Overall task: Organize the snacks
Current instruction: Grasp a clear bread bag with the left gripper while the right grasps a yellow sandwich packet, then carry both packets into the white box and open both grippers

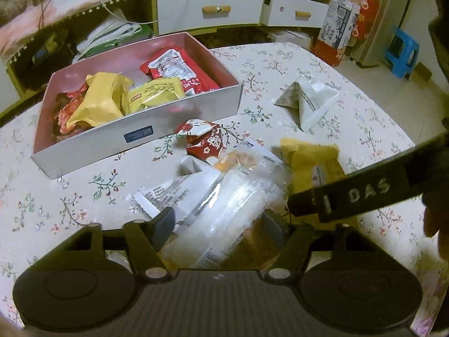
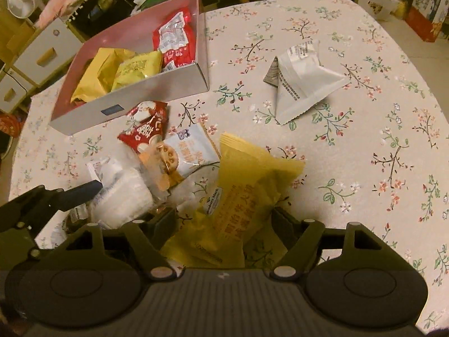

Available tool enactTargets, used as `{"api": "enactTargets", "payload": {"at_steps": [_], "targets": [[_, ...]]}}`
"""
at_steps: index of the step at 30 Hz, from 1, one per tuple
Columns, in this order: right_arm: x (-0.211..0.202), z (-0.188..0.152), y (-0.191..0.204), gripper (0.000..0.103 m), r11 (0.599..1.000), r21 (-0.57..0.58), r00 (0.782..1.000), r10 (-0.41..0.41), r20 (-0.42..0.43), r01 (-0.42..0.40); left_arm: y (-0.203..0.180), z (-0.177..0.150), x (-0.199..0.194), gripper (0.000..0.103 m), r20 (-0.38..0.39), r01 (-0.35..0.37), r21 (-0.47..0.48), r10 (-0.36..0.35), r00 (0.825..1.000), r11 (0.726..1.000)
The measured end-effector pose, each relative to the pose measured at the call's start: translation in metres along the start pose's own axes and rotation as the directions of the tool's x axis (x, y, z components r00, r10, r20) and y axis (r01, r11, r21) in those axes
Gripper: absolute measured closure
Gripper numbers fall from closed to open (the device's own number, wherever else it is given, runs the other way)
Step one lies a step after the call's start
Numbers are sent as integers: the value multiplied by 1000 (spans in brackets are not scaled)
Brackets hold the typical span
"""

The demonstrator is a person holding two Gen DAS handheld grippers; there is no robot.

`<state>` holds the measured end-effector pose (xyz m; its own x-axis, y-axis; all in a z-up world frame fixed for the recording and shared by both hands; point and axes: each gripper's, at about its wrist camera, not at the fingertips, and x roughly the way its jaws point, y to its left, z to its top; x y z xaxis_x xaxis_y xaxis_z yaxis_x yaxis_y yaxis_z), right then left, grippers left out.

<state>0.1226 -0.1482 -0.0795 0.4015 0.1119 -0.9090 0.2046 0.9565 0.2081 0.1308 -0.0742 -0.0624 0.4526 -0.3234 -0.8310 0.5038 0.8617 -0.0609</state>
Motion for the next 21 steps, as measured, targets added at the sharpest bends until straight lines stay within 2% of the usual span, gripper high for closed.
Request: {"api": "enactTargets", "payload": {"at_steps": [1, 3, 5, 6, 9, 21], "targets": [[1, 0, 0, 42, 1000, -3, 1000, -2, -1, 2, 1, 0, 0, 39, -1, 1, -7, -1, 1000, 1000], [5, -1, 0, 47, 1000, -10, 1000, -6, -5, 6, 2, 0, -1, 45, 1, 4, -3, -4, 1000, 1000], [5, -1, 1, 52, 1000, -13, 1000, -9, 3, 9, 3, 1, -2, 66, 2, -9, -7, 9, 1000, 1000], [5, 0, 2, 58, 1000, -18, 1000, -10, 8, 11, 5, 2, -2, 77, -8, 0, -24, -1, 1000, 1000], [2, 0, 5, 60, 999, -32, 999, -15, 28, 16, 11, 1, 1, 80, -25, 11, -63, -12, 1000, 998], [-7, -6, 12, 64, 995, -97, 993, -11, 114, 22, 13, 3, -9, 82, -2, 24, -108, -24, 1000, 994]]}}
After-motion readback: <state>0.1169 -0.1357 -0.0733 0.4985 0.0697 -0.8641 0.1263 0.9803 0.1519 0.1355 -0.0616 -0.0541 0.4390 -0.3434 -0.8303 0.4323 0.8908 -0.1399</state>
